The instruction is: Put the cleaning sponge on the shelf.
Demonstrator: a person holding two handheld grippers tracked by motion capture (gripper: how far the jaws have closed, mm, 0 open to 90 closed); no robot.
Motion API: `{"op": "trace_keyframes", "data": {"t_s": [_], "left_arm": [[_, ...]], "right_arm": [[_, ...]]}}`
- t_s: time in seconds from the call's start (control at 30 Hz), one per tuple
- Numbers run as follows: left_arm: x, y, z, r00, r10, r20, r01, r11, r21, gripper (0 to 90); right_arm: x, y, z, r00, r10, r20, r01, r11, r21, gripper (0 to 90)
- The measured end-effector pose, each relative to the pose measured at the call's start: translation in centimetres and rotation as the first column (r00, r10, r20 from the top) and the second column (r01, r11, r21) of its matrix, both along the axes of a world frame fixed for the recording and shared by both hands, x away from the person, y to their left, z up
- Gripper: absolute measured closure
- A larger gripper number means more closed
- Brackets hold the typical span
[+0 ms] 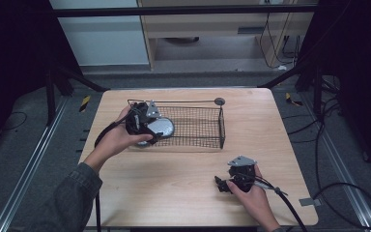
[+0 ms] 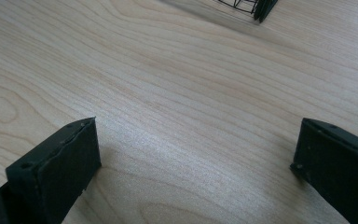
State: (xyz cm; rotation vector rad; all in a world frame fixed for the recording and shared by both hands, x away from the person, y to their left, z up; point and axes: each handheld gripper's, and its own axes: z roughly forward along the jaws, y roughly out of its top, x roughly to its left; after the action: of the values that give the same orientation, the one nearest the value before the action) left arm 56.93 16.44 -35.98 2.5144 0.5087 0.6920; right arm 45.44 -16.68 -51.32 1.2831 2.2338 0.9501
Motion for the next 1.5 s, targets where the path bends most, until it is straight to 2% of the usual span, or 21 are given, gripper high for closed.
{"op": "trace_keyframes", "data": {"t_s": [0.1,0.17,0.47,0.57,0.6,0.9,0.97,1.0,1.2,1.3,1.4,1.5], "left_arm": [[-0.5,0.1,-0.1,0.9998,0.02,0.0,-0.02,0.9998,-0.002,6.2],[-1.1,0.3,-0.1,0.9991,0.042,0.008,-0.041,0.9987,-0.029,6.0],[-3.4,1.5,-0.2,0.996,0.086,0.026,-0.084,0.9936,-0.076,5.4],[-4.4,2.1,-0.5,0.9934,0.108,0.039,-0.104,0.9905,-0.09,5.2],[-4.7,2.3,-0.7,0.9926,0.117,0.033,-0.113,0.9877,-0.109,5.0],[-7.1,3.6,-2.2,0.9878,0.154,0.027,-0.149,0.9806,-0.127,4.9],[-7.6,4.0,-2.9,0.9843,0.175,0.023,-0.17,0.9754,-0.141,5.0],[-7.6,4.0,-2.9,0.9843,0.175,0.023,-0.17,0.9754,-0.141,5.0],[-8.3,4.9,-5.1,0.978,0.208,-0.004,-0.206,0.9656,-0.158,5.3],[-8.6,5.5,-6.3,0.9729,0.23,-0.021,-0.23,0.9567,-0.178,5.3],[-8.9,6.1,-7.5,0.9684,0.246,-0.041,-0.249,0.9557,-0.156,5.3],[-9.3,6.9,-8.4,0.9595,0.272,-0.074,-0.281,0.9453,-0.166,5.3]], "right_arm": [[0.0,0.0,0.0,1.0,0.0,0.0,0.0,1.0,0.0,0.6],[0.0,0.0,0.0,1.0,0.0,0.0,0.0,1.0,0.0,0.6],[0.0,0.0,0.0,1.0,0.0,0.002,0.0,1.0,-0.001,0.6],[0.0,0.0,0.0,1.0,0.0,0.002,0.0,1.0,0.0,0.6],[0.0,0.0,0.0,1.0,0.0,0.002,0.0,1.0,-0.001,0.6],[0.0,0.0,0.0,1.0,0.0,0.002,0.0,1.0,-0.002,0.6],[0.0,0.0,0.0,1.0,-0.001,0.002,0.001,1.0,-0.001,0.6],[0.0,0.0,0.0,1.0,-0.001,0.002,0.001,1.0,-0.001,0.6],[0.0,0.0,0.0,1.0,-0.001,0.002,0.001,1.0,-0.001,0.6],[0.0,0.0,0.0,1.0,0.0,0.002,0.0,1.0,0.0,0.6],[0.0,0.0,0.0,1.0,-0.001,0.001,0.001,1.0,0.0,0.6],[0.0,0.0,0.0,1.0,0.001,0.003,-0.001,1.0,-0.002,0.6]]}}
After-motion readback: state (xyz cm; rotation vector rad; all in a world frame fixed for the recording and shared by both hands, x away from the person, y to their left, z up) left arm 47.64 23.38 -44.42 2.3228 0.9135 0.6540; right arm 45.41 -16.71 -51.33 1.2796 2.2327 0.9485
